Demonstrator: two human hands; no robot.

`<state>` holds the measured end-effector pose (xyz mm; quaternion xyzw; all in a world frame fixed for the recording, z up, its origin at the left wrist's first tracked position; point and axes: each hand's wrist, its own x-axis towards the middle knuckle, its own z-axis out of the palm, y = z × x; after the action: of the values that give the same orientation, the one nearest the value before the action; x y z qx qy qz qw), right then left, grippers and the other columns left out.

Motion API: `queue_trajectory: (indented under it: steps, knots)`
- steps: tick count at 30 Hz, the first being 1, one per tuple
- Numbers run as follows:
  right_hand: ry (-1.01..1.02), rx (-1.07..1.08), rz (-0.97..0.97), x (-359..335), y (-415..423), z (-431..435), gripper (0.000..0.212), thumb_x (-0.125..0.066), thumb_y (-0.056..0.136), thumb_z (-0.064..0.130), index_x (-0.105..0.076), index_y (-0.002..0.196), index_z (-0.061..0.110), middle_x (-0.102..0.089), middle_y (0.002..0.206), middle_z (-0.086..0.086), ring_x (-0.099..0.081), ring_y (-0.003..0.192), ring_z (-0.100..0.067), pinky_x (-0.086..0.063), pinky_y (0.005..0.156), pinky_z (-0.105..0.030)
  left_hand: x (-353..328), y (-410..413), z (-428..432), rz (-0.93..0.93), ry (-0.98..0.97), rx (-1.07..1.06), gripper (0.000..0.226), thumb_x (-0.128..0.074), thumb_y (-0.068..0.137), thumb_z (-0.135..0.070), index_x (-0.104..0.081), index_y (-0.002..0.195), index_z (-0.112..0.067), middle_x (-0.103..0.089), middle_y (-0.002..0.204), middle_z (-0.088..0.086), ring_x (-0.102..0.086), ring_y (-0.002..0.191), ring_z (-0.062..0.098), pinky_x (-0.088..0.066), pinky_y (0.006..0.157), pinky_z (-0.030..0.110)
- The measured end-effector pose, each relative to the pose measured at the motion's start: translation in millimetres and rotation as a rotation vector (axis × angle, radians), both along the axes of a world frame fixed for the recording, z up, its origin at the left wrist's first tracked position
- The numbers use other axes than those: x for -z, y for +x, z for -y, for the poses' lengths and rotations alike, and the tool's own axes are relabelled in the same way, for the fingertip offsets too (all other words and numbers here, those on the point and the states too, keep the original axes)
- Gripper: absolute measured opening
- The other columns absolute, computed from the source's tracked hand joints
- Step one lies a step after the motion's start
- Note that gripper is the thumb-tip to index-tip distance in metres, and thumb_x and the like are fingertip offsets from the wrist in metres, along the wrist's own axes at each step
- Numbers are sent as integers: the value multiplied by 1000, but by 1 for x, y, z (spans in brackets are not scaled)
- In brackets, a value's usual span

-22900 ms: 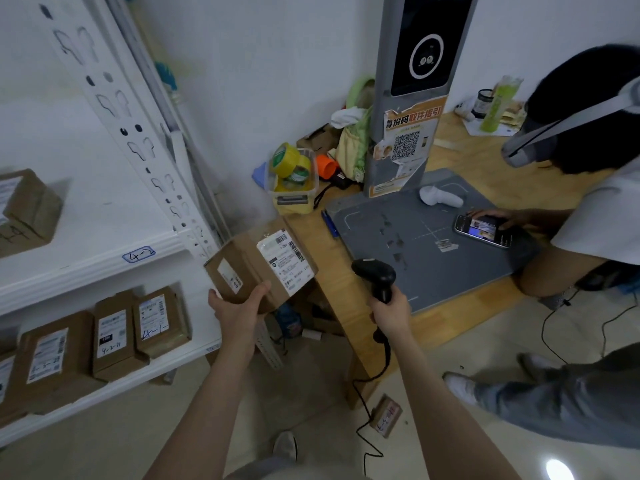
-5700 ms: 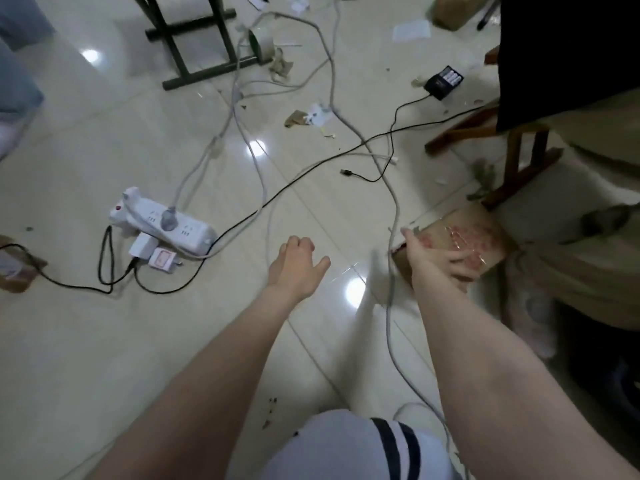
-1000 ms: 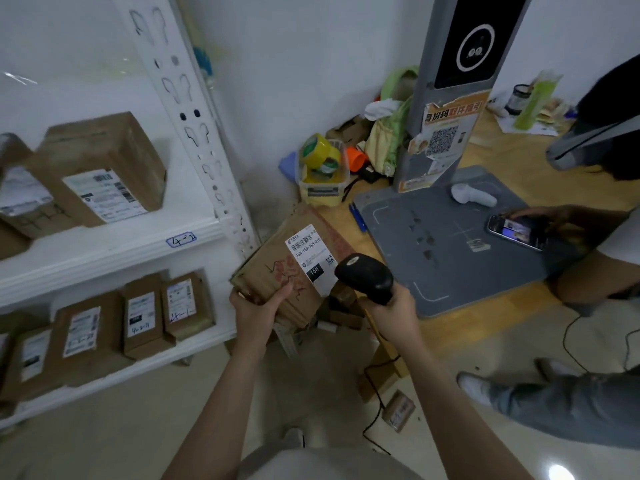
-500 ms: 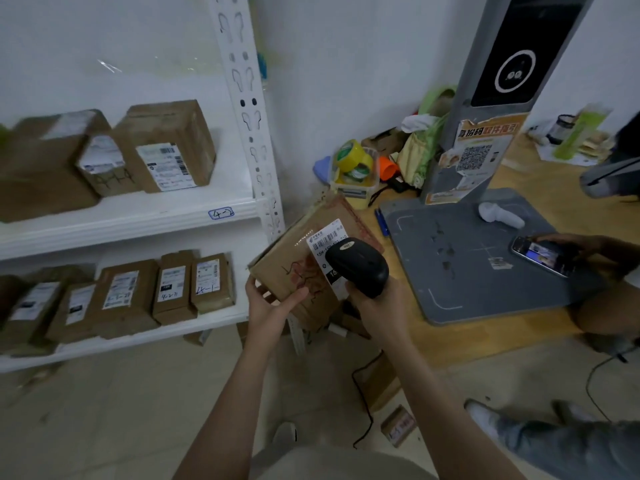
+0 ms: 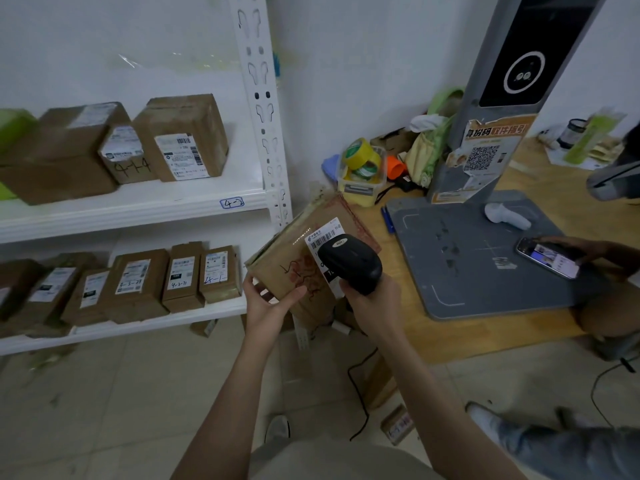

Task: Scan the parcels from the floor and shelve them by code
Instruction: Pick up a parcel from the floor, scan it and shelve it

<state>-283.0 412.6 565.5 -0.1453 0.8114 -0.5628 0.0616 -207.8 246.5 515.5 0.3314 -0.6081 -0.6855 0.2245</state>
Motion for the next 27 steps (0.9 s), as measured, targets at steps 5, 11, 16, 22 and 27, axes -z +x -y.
queue_trajectory:
  steps: [5,11,16,22,27]
  knots:
    - [11,-28,27,-2,2,2,22,-67,89,5,-58,69,9,-54,58,3,-52,50,4,-38,47,-10,-2,4,3,14,-4,-22,107,-89,70,-15,-24,154,-20,-56,125,-7,-56,109,1,-52,90,29]
    - [4,-33,-6,-1,2,5,29,-68,88,5,-55,67,19,-54,58,8,-54,53,7,-39,49,-7,-5,5,3,21,-9,-23,109,-88,71,-15,-19,156,-19,-51,131,-3,-54,107,5,-47,95,30]
    - [4,-26,18,1,0,5,33,-67,89,5,-53,64,20,-51,57,6,-52,50,2,-38,48,-10,-5,3,2,14,-19,-26,102,-86,74,-12,-22,154,-21,-50,132,-1,-53,101,0,-45,74,16]
    - [26,-20,29,6,-2,1,36,-68,87,3,-50,61,18,-50,56,5,-51,49,0,-37,48,-10,-4,1,0,12,-16,-36,101,-84,77,-10,-21,155,-21,-50,131,-2,-53,97,-1,-45,72,14]
    - [59,-19,33,9,-4,-1,40,-67,89,4,-46,58,19,-46,54,5,-49,48,5,-36,46,-10,-3,-1,-2,19,-10,-32,99,-84,77,-8,-22,154,-19,-52,129,-1,-55,98,-1,-45,72,14]
